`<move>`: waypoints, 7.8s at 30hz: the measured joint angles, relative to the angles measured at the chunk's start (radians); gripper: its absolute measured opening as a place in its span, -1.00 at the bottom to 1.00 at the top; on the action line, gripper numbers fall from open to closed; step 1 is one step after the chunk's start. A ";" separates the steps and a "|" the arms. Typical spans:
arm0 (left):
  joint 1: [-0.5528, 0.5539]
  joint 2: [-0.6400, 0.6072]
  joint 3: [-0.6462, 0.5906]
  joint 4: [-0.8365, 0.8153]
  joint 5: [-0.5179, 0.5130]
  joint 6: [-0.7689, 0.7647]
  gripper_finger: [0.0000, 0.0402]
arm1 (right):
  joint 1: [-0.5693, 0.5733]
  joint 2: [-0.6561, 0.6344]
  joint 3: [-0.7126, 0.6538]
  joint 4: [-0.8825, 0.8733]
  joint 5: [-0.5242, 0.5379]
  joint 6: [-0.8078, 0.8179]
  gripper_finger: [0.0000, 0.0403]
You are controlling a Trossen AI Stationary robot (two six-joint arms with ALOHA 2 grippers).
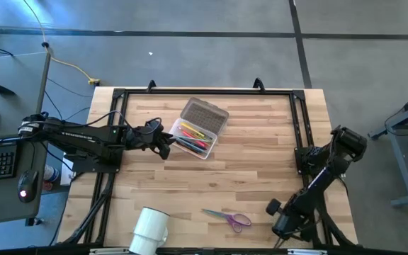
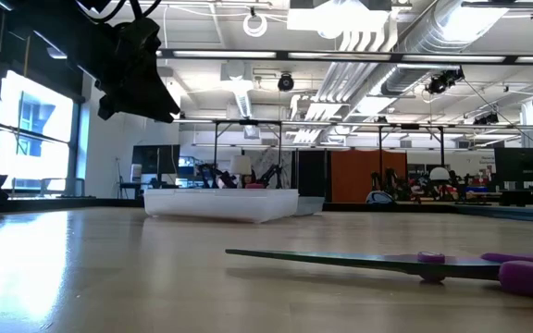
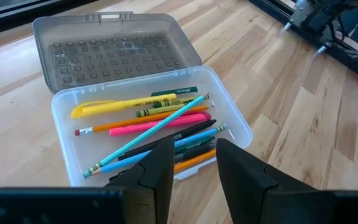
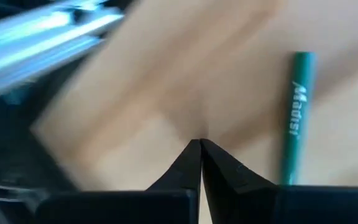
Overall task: Pick & place school supplies into a supply box
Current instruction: Put the dark green crayon into the supply box
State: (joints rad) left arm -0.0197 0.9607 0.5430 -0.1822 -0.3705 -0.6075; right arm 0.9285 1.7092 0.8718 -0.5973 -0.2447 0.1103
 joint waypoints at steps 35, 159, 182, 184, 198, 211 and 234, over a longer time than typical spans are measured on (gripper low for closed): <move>0.000 0.000 0.000 0.000 0.000 0.000 -0.22 | -0.786 -0.133 -0.005 0.246 0.473 -0.292 -0.52; 0.000 0.000 0.000 0.008 -0.060 0.000 -0.22 | -0.911 -0.188 -0.275 0.061 0.586 1.099 -0.36; 0.000 0.000 0.000 0.008 -0.058 0.000 -0.22 | -0.603 -0.076 -0.594 0.698 1.138 0.970 -0.54; 0.000 0.000 0.000 0.008 -0.058 0.000 -0.22 | -0.585 -0.076 -0.615 0.754 1.143 0.938 -0.54; 0.000 0.000 0.000 0.008 -0.059 -0.005 -0.22 | -0.569 -0.077 -0.664 0.850 1.146 0.879 -0.74; 0.000 0.000 0.000 0.012 -0.060 -0.005 -0.22 | -0.635 -0.075 -0.594 1.364 0.959 0.502 -0.96; 0.000 0.000 0.000 0.060 -0.069 -0.004 -0.22 | -1.005 0.401 0.352 0.956 0.474 -0.093 -0.85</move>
State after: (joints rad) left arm -0.0196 0.9609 0.5426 -0.1218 -0.4397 -0.6113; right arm -0.0765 2.1103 1.2233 0.3591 0.2291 0.0173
